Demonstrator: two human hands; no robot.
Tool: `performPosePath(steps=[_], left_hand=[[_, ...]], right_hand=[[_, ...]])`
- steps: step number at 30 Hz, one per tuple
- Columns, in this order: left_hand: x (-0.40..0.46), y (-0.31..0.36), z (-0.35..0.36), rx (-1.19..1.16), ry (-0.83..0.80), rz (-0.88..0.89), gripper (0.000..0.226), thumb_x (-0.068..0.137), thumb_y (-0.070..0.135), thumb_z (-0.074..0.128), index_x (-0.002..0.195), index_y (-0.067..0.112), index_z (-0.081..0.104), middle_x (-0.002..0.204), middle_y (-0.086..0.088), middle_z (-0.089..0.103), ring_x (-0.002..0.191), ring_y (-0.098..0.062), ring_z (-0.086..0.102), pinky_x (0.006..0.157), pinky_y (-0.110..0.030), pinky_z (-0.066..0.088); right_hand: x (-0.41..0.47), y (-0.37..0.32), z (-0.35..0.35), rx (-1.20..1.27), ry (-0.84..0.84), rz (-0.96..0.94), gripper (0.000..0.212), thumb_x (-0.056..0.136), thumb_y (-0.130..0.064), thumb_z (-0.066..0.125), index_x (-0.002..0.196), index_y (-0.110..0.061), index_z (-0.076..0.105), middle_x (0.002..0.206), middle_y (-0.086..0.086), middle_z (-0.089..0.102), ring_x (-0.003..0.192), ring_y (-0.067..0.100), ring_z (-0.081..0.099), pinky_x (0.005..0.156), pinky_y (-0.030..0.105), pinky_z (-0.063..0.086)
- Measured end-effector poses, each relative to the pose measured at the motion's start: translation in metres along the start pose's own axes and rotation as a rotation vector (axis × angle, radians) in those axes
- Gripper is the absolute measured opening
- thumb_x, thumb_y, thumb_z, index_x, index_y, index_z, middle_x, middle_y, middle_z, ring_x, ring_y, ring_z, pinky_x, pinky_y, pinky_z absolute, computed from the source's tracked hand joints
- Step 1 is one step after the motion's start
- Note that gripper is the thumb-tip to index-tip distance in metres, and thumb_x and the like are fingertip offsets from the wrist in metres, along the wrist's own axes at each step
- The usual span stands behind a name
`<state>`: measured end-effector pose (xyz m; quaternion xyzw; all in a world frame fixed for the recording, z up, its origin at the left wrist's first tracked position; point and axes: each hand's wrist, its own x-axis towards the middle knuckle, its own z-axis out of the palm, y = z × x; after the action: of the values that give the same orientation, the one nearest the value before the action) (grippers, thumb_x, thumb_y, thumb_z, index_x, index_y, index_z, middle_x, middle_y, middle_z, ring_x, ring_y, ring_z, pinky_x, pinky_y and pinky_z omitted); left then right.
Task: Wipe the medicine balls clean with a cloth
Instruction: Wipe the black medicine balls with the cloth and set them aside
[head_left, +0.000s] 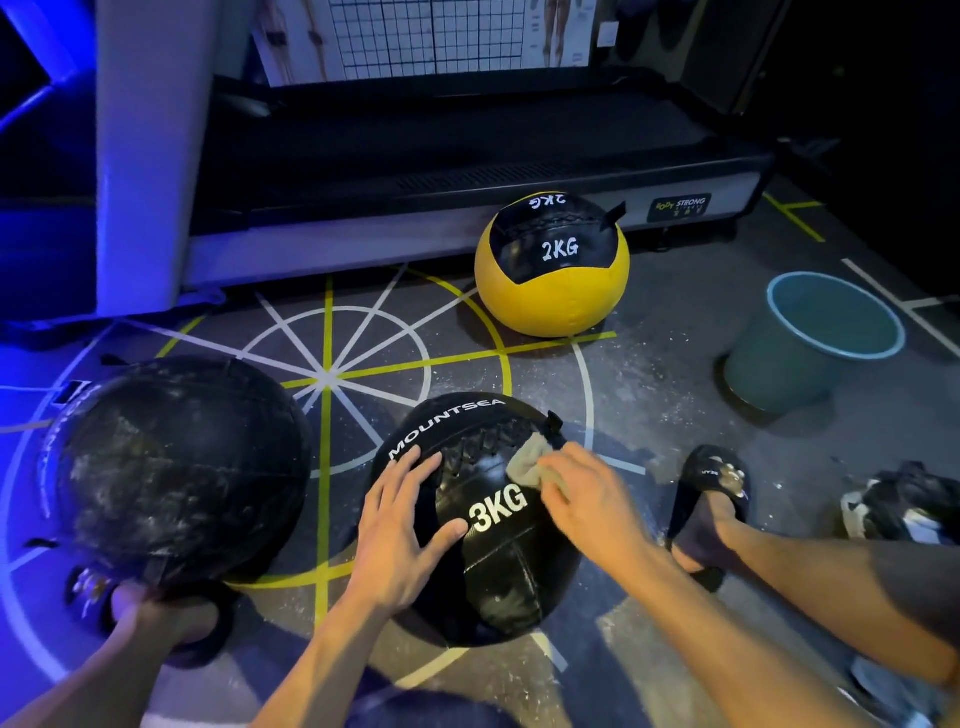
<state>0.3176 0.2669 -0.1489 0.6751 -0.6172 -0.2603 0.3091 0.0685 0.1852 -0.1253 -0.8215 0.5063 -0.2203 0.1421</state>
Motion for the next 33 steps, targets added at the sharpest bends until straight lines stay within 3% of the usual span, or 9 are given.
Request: performPosePath(steps=[2,7,13,16,19,23,26,30,33], left_hand=[[0.002,0.002,0.001,0.010,0.005,0.000,0.084,0.082,0.081,0.054,0.155,0.047,0.029,0.165,0.026,0.016,0.155,-0.010,0.011,0.124,-0.052,0.022],[-0.004,-0.004,0.000,0.003,0.009,0.005,0.084,0.082,0.082,0.054,0.155,0.047,0.030,0.164,0.028,0.015,0.154,-0.005,0.011,0.124,-0.048,0.023],[-0.010,0.001,0.002,-0.008,0.007,-0.002,0.085,0.082,0.084,0.053,0.155,0.049,0.028,0.164,0.031,0.012,0.154,-0.005,0.008,0.124,-0.051,0.022],[-0.014,0.000,0.000,0.001,0.023,0.013,0.083,0.083,0.083,0.052,0.154,0.049,0.028,0.164,0.031,0.012,0.154,-0.004,0.008,0.124,-0.050,0.022],[-0.021,-0.003,-0.001,-0.024,0.020,0.005,0.082,0.083,0.084,0.052,0.153,0.049,0.030,0.164,0.032,0.012,0.154,-0.002,0.007,0.124,-0.048,0.022],[-0.029,0.003,0.004,-0.021,0.036,0.023,0.080,0.084,0.081,0.055,0.153,0.047,0.033,0.165,0.029,0.015,0.154,-0.004,0.009,0.123,-0.043,0.021],[-0.028,0.009,0.003,-0.019,0.021,0.040,0.078,0.084,0.080,0.057,0.152,0.051,0.033,0.164,0.031,0.015,0.154,-0.002,0.008,0.122,-0.037,0.019],[-0.030,0.004,0.000,-0.153,0.038,-0.040,0.085,0.086,0.052,0.077,0.155,0.049,0.027,0.161,0.028,0.028,0.151,-0.001,0.021,0.124,-0.039,0.027],[-0.029,0.003,-0.002,-0.165,0.039,-0.087,0.088,0.086,0.052,0.077,0.156,0.049,0.025,0.161,0.022,0.031,0.150,0.001,0.022,0.124,-0.039,0.027]], right_hand=[[-0.001,-0.008,0.004,0.042,0.048,0.083,0.005,0.095,-0.012,0.059,0.094,-0.014,0.064,0.089,-0.010,0.050,0.074,0.009,0.050,0.065,0.025,0.043],[-0.031,-0.038,0.009,0.102,-0.122,-0.106,0.011,0.096,-0.025,0.050,0.095,-0.022,0.061,0.091,-0.016,0.050,0.078,0.004,0.050,0.067,0.021,0.048],[0.017,-0.009,0.001,0.061,0.044,0.145,0.003,0.095,-0.019,0.061,0.097,-0.017,0.063,0.089,-0.008,0.056,0.077,0.015,0.059,0.066,0.027,0.044],[0.026,-0.014,-0.002,-0.003,-0.063,-0.042,0.010,0.097,-0.018,0.056,0.104,-0.014,0.062,0.103,-0.001,0.061,0.089,0.021,0.062,0.073,0.038,0.053],[0.031,-0.008,-0.011,-0.071,-0.188,-0.136,0.019,0.103,-0.025,0.049,0.116,-0.017,0.060,0.114,-0.002,0.062,0.096,0.018,0.062,0.079,0.037,0.054],[0.046,-0.009,-0.012,0.048,-0.018,0.202,0.009,0.103,-0.020,0.053,0.108,-0.017,0.060,0.100,-0.005,0.061,0.088,0.015,0.062,0.075,0.030,0.051],[0.031,-0.060,0.002,0.086,-0.076,0.031,0.010,0.100,-0.020,0.053,0.110,-0.023,0.057,0.102,-0.010,0.057,0.089,0.008,0.057,0.077,0.024,0.049],[0.018,-0.093,0.005,-0.007,-0.278,-0.332,0.022,0.099,-0.020,0.051,0.121,-0.021,0.055,0.120,-0.003,0.062,0.109,0.018,0.057,0.094,0.036,0.052],[0.038,-0.065,-0.004,-0.058,-0.206,-0.190,0.016,0.106,-0.026,0.040,0.097,-0.028,0.053,0.087,-0.007,0.058,0.079,0.013,0.056,0.073,0.034,0.051]])
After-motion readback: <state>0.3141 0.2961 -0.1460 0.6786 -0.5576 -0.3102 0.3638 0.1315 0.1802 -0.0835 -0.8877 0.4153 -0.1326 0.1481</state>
